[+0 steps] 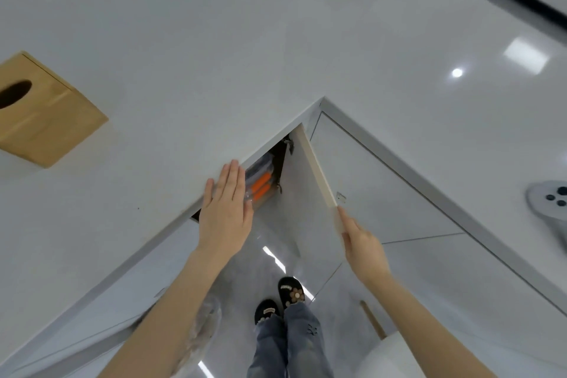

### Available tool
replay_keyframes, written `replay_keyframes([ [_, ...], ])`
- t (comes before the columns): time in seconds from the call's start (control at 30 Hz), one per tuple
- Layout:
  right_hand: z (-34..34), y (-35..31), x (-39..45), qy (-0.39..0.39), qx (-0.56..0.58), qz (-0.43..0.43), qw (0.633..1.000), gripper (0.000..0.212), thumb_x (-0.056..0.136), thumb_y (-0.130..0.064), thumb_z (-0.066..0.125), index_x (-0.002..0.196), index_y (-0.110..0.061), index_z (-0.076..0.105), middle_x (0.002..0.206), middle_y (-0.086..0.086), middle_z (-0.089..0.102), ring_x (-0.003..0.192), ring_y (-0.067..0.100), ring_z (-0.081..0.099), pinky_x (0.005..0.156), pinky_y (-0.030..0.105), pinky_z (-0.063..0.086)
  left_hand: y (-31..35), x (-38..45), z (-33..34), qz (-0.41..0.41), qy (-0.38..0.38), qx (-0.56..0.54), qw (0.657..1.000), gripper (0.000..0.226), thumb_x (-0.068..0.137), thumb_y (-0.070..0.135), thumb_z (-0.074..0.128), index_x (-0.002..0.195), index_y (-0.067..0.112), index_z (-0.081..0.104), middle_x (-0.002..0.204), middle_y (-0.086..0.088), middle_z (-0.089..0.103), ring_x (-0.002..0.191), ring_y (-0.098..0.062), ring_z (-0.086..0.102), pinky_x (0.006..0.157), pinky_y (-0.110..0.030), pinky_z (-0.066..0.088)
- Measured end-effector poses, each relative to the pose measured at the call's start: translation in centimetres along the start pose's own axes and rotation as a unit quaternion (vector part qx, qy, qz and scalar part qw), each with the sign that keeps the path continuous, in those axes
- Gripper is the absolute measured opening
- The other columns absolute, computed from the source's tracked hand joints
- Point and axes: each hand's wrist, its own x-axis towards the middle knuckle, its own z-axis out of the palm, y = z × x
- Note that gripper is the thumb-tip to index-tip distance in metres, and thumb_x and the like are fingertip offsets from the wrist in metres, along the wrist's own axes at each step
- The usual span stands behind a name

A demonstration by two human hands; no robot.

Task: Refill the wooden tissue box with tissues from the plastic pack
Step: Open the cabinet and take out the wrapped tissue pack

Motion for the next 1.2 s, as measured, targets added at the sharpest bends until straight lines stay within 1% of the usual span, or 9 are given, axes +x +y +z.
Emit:
replay_keyframes([
  [0.17,-1.1,1.8,1.2,0.032,0.015,0.076,0.996,0.064,0.086,0.014,0.039,0.141,-0.018,0.034,0.140,0.006,0.049,0.097,0.033,0.063,0.066,0.026,0.039,-0.1,0.0,0.2,0.005,-0.006,0.028,1.000,0.059,0.088,0.029,0.022,0.141,0.004,0.025,0.151,-0.013,0.027,0.138,-0.020,0.016,0.111,-0.043,0.015],
  [0.23,-1.2,2.4,2.0,0.064,0.033,0.081,0.994,0.060,0.085,0.015,0.040,0.139,-0.011,0.037,0.146,0.008,0.042,0.119,0.030,0.054,0.083,0.030,0.047,-0.2,0.0,0.3,0.009,-0.009,0.032,0.999,0.059,0.088,0.030,0.022,0.141,0.004,0.024,0.151,-0.014,0.027,0.139,-0.021,0.016,0.112,-0.044,0.016],
  [0.3,-1.2,2.9,2.6,0.076,0.050,0.089,0.992,0.055,0.087,0.014,0.037,0.140,-0.005,0.035,0.146,0.014,0.040,0.133,0.029,0.040,0.104,0.036,0.040,-0.3,0.0,0.4,0.013,-0.009,0.035,0.999,0.059,0.088,0.029,0.022,0.141,0.003,0.024,0.150,-0.014,0.027,0.139,-0.022,0.018,0.114,-0.043,0.015],
  [0.4,-0.7,3.2,2.4,-0.010,0.021,0.101,0.995,0.054,0.093,0.005,0.036,0.144,-0.002,0.019,0.143,0.016,0.042,0.124,0.033,0.045,0.110,0.035,0.033,-0.6,0.0,0.4,0.021,-0.011,0.031,0.999,0.059,0.087,0.025,0.025,0.141,0.003,0.025,0.151,-0.014,0.028,0.140,-0.023,0.019,0.116,-0.034,0.002],
  [0.5,0.2,3.4,1.4,-0.039,0.044,0.109,0.992,0.055,0.095,0.001,0.034,0.146,-0.004,0.012,0.152,0.014,0.028,0.137,0.028,0.029,0.118,0.035,0.018,-1.0,-0.1,0.3,0.028,-0.014,0.028,0.999,0.059,0.086,0.022,0.028,0.141,0.002,0.024,0.151,-0.014,0.028,0.140,-0.022,0.021,0.114,-0.030,-0.003],
  [0.77,-0.1,-0.4,4.0,-0.056,0.169,0.054,0.983,0.049,0.098,-0.012,0.036,0.145,-0.014,0.022,0.150,0.010,0.032,0.136,0.023,0.032,0.111,0.027,0.024,-1.5,-0.7,0.3,-0.014,0.018,0.042,0.999,0.061,0.086,0.022,0.032,0.142,0.002,0.020,0.150,-0.016,0.029,0.139,-0.024,0.020,0.116,-0.031,0.000],
  [0.9,-0.6,-3.0,7.5,-0.059,0.214,0.023,0.975,0.042,0.099,-0.015,0.036,0.140,-0.011,0.033,0.146,0.009,0.040,0.133,0.022,0.038,0.104,0.020,0.025,-1.7,-0.7,0.2,-0.025,0.025,0.066,0.997,0.060,0.086,0.023,0.033,0.141,0.001,0.023,0.149,-0.016,0.031,0.139,-0.024,0.022,0.114,-0.034,0.009],
  [1.0,-0.2,-4.5,10.3,-0.070,0.242,0.005,0.968,0.038,0.098,-0.015,0.039,0.136,-0.009,0.041,0.139,0.008,0.049,0.128,0.021,0.044,0.098,0.016,0.027,-1.6,-0.7,0.7,-0.032,0.041,0.075,0.996,0.061,0.086,0.023,0.038,0.142,0.002,0.023,0.149,-0.014,0.030,0.139,-0.023,0.020,0.115,-0.032,0.005],
  [1.2,3.0,-5.2,16.5,-0.075,0.265,-0.041,0.960,0.033,0.096,-0.015,0.043,0.127,-0.007,0.052,0.130,0.011,0.057,0.120,0.021,0.052,0.093,0.020,0.035,-1.4,-0.3,3.0,-0.044,0.163,0.094,0.981,0.058,0.084,0.020,0.048,0.137,0.001,0.037,0.144,-0.013,0.038,0.135,-0.022,0.029,0.113,-0.035,0.018],
])
